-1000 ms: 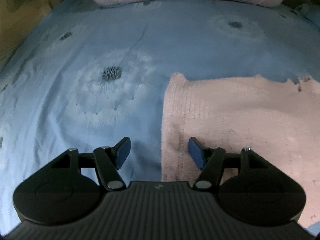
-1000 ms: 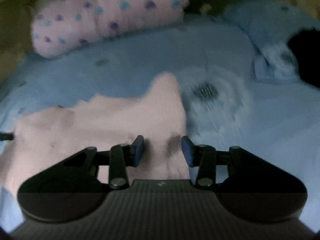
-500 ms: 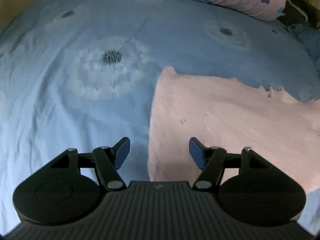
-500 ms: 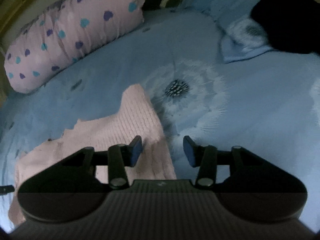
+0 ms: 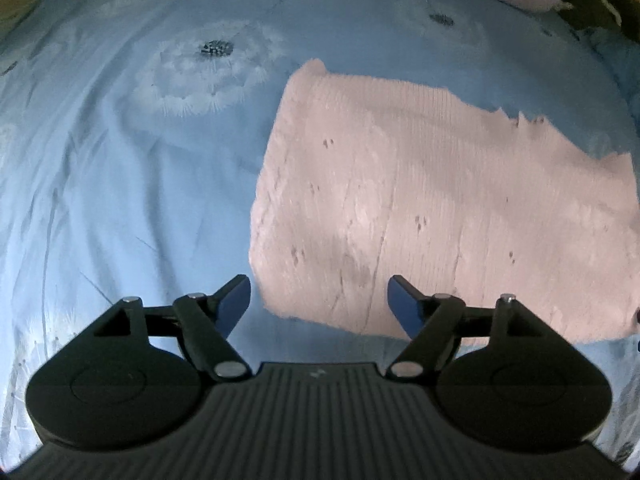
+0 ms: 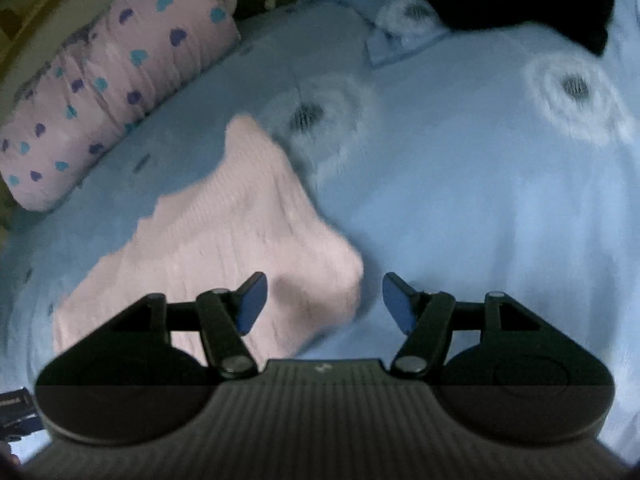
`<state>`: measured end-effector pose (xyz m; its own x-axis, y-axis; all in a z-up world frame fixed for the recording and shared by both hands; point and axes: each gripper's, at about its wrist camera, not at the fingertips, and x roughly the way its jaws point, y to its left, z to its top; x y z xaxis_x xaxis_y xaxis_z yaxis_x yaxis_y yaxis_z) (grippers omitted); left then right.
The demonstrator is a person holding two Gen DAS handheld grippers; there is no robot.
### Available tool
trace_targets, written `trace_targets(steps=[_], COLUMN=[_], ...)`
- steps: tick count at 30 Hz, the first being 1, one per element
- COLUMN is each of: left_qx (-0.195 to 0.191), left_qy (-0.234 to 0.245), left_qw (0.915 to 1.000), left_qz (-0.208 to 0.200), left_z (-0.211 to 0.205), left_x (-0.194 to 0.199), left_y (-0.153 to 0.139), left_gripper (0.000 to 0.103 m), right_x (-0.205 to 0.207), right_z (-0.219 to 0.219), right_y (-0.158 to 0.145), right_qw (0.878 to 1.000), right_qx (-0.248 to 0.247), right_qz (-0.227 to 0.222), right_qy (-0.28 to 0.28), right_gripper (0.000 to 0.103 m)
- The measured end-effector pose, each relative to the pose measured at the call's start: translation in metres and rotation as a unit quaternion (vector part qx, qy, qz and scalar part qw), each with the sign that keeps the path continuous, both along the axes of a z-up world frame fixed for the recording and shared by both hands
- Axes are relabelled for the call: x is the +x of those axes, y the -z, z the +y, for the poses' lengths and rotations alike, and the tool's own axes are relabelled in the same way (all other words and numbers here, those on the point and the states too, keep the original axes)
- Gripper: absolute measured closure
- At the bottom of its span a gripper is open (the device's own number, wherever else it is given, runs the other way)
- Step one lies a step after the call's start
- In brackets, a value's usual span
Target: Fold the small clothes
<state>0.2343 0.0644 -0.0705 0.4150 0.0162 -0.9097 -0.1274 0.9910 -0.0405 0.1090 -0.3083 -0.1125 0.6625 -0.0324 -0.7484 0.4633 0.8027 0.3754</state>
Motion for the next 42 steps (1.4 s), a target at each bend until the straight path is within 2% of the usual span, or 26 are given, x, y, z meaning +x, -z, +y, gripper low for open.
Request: trace_targets(steps=[6, 13, 21, 27, 29, 32, 36, 40, 42], left_qx=[0.03, 0.028, 0.025, 0.026, 0.025, 0.023, 0.025, 0.027, 0.027], left_qy=[0.016, 0.02, 0.019, 0.021, 0.021, 0.021, 0.022, 0.023, 0.024], left_qw=[0.9994, 0.9994, 0.9995, 0.9994, 0.9995, 0.9995, 0.9994, 0.9994, 0.9994], left_qz=[-0.006, -0.001, 0.003, 0.003, 0.003, 0.0, 0.002, 0.001, 0.002], left_z=[-0.008, -0.009, -0.007, -0.007, -0.006, -0.005, -0.006, -0.007, -0.006], left_x=[-0.003, 0.002, 0.007, 0.008, 0.008, 0.007, 0.008, 0.008, 0.008], left_y=[0.01, 0.017, 0.023, 0.024, 0.025, 0.026, 0.025, 0.025, 0.026], left_gripper=[0.023, 0.023, 0.021, 0.02, 0.02, 0.02, 0.02, 0.02, 0.02], right_x=[0.003, 0.019, 0.024, 0.03, 0.029, 0.023, 0.025, 0.019, 0.021], right_z=[0.016, 0.023, 0.016, 0.016, 0.014, 0.013, 0.02, 0.008, 0.007], right_y=[0.016, 0.024, 0.038, 0.038, 0.04, 0.036, 0.034, 0.047, 0.049], right_qw=[1.0, 0.998, 0.991, 0.991, 0.988, 0.979, 0.982, 0.965, 0.965], right_qx=[0.026, 0.064, 0.104, 0.101, 0.117, 0.165, 0.151, 0.204, 0.201], right_qz=[0.005, -0.018, -0.061, -0.062, -0.07, -0.077, -0.078, -0.095, -0.101], right_qy=[-0.007, 0.011, 0.06, 0.055, 0.072, 0.091, 0.081, 0.133, 0.134], right_gripper=[0.035, 0.036, 0.034, 0.034, 0.034, 0.034, 0.034, 0.034, 0.034])
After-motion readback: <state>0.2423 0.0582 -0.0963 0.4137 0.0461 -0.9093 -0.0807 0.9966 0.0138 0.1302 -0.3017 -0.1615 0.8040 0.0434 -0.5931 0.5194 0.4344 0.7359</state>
